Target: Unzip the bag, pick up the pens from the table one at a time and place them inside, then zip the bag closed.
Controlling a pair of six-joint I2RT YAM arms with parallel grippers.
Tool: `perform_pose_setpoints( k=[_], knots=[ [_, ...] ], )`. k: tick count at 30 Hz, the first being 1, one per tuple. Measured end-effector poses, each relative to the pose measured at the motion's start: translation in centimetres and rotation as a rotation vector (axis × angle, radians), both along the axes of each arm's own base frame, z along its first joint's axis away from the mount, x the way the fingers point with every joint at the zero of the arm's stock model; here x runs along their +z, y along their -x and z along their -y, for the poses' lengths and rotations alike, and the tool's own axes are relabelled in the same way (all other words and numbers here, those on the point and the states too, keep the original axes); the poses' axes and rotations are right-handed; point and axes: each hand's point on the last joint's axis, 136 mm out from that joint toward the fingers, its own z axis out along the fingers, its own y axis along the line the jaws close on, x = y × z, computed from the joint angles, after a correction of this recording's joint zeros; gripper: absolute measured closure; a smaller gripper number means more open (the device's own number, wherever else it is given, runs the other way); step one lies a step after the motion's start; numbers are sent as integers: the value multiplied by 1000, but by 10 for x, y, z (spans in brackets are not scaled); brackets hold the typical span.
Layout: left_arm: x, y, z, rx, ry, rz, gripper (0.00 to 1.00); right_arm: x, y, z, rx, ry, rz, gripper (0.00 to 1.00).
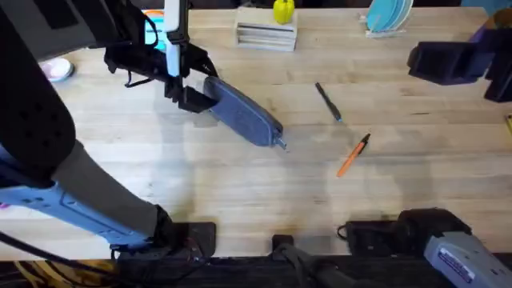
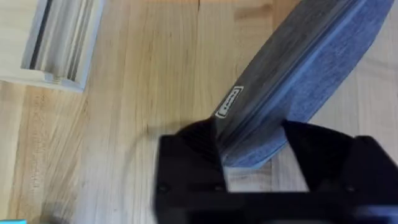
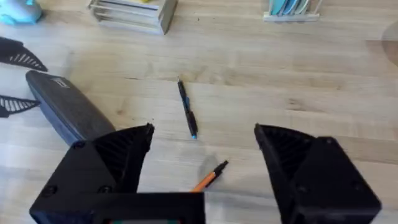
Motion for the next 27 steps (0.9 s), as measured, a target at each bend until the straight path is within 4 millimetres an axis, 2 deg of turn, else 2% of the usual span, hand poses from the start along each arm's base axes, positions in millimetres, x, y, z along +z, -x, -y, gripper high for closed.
perform_pose_setpoints(
  k=[5,6,13,18,20,25,27],
  knots=[
    [-1,1,-2,3,-9,-4,901,-1,1,0,1,-1,-7,5],
    [-2,1,-3,3,-11,-9,941,-1,1,-1,4,-3,-7,5],
    [-2,2,-2,1,-16,-9,957,-8,7,-7,8,-53,-49,5],
    [-2,2,-2,1,-16,-9,960,-11,5,-31,88,-181,-84,4],
    [-2,2,-2,1,-16,-9,960,-22,3,-42,124,-230,-136,4],
    [-2,1,-2,1,-17,-8,960,-72,5,-76,220,-305,-347,4],
    [-2,1,-3,1,-16,-6,960,-85,8,-90,265,-313,-400,4]
  ],
)
